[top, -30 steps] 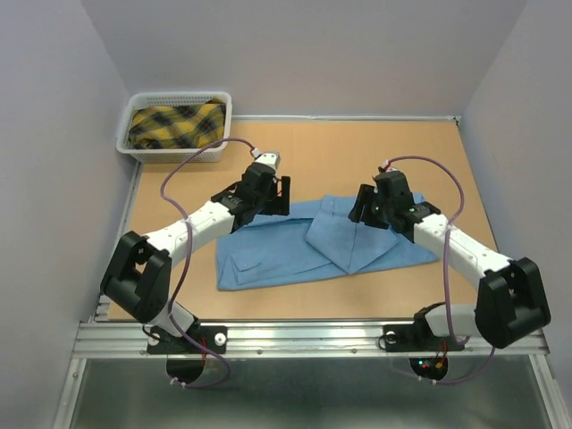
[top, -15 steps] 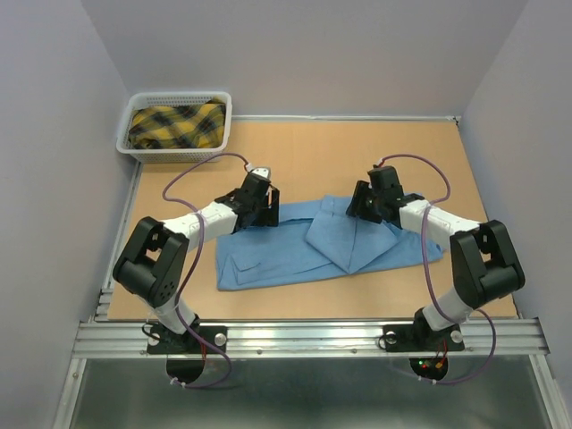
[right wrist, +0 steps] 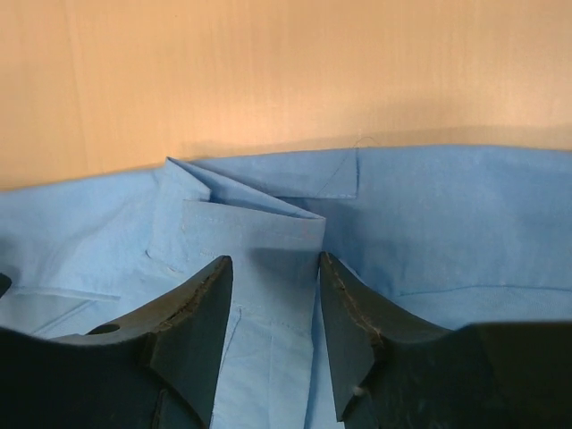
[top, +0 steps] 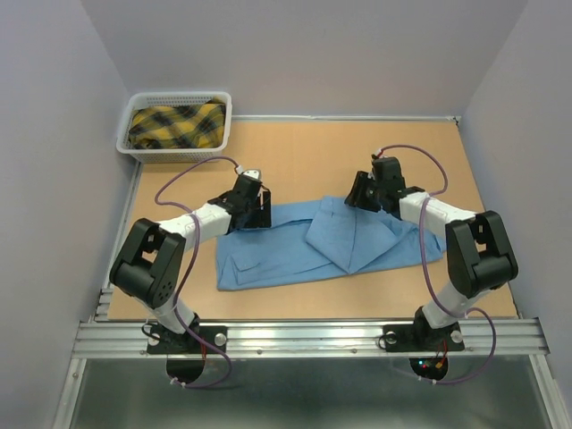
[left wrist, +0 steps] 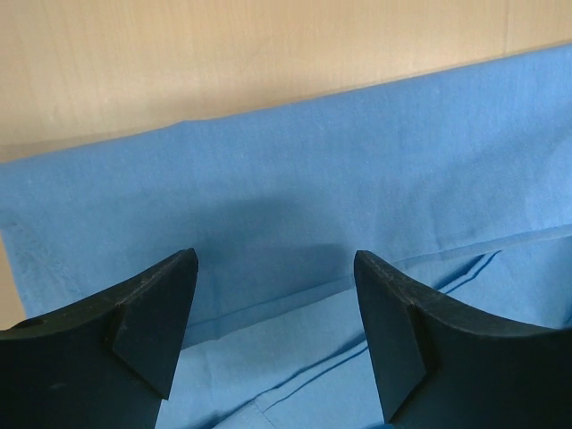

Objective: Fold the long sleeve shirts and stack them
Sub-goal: Fold the shirt

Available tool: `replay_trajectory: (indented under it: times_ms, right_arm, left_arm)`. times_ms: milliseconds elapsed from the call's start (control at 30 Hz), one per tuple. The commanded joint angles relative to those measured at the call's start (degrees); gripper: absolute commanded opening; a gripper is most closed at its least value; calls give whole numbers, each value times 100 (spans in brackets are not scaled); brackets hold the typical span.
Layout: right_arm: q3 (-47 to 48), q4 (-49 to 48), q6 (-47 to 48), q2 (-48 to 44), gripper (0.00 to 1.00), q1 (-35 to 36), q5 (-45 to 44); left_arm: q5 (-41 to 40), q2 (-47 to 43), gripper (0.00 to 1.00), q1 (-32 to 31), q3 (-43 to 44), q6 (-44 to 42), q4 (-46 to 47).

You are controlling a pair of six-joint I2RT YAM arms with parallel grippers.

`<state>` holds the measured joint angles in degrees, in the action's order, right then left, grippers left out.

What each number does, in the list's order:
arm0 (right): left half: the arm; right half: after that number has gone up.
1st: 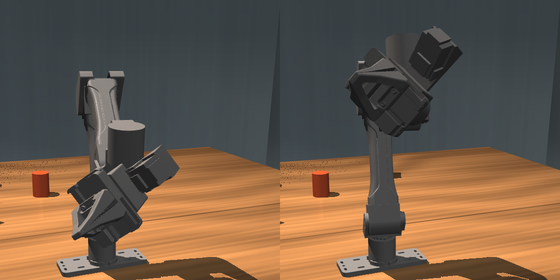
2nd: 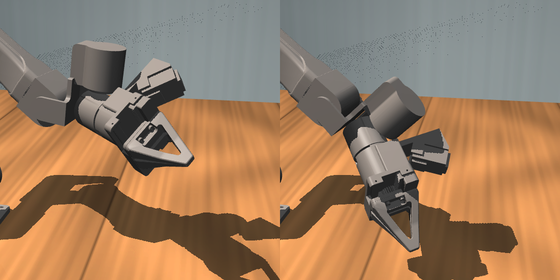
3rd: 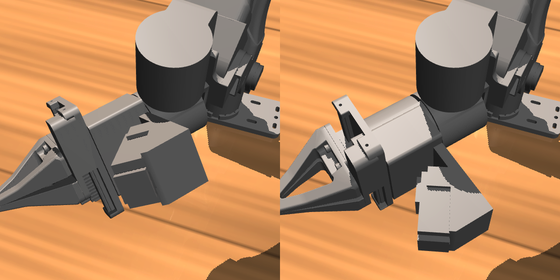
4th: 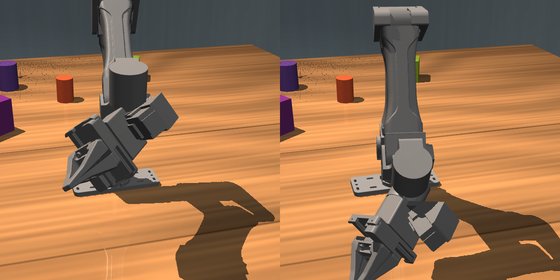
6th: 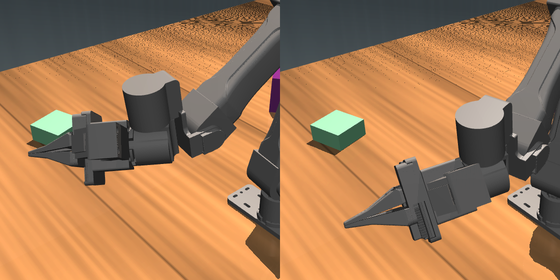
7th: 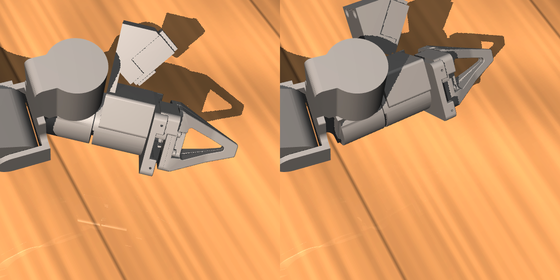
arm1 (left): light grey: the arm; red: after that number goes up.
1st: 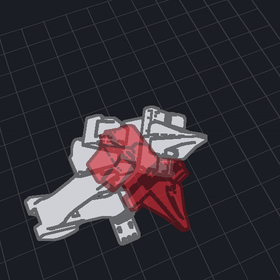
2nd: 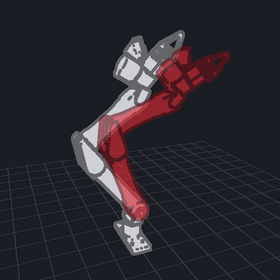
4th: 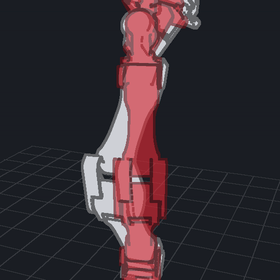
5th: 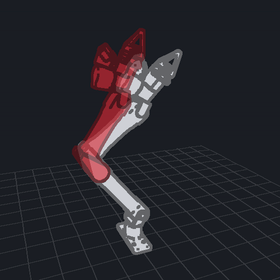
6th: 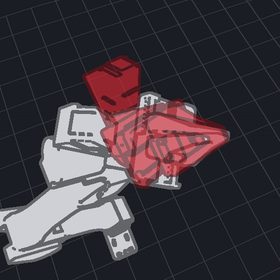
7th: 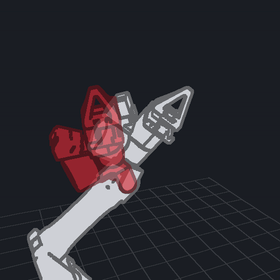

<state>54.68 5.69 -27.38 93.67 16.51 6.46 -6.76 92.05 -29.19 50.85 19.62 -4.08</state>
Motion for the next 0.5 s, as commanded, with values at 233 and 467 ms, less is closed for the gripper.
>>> replay_trajectory:
  times_ms: [233,467]
  right_arm:
    - [272,-341,259,266,44,-8,479]
    - [122,-332,312,239,56,-8,364]
  left_arm:
    - [140,-372,82,194,-163,77,-5]
    - [175,-337,82,247,-216,139,-14]
